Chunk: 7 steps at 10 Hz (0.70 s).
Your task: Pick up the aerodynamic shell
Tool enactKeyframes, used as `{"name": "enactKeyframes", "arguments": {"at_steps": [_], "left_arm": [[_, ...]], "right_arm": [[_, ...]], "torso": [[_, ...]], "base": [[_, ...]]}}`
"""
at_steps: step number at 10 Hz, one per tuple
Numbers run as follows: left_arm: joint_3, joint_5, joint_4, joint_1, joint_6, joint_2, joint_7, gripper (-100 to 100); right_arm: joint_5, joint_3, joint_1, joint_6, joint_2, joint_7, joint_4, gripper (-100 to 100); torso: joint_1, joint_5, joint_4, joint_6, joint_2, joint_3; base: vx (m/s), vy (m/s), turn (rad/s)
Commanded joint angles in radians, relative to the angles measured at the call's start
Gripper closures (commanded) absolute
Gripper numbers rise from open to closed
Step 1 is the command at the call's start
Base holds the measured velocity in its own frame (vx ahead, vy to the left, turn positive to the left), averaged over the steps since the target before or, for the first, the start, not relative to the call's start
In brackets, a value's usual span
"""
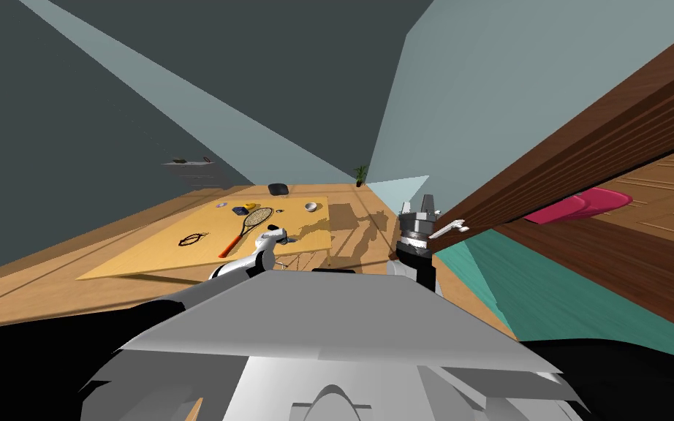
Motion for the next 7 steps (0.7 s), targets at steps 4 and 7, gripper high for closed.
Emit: {"name": "enactKeyframes", "arguments": {"at_steps": [4,7], "left_arm": [[-0.001,0.000,0.002,0.001,-0.002,0.000,-0.001,100],[-0.002,-0.001,0.002,0.001,-0.002,0.000,-0.001,0]], "right_arm": [[0.000,0.000,0.000,0.000,0.000,0.000,0.000,0],[0.000,0.000,0.000,0.000,0.000,0.000,0.000,0]], "torso": [[-0.002,-0.001,0.002,0.000,0.004,0.003],[-0.002,-0.001,0.002,-0.001,0.005,0.003]], "base": [[0.008,0.005,0.000],[0.000,0.000,0.000]]}}
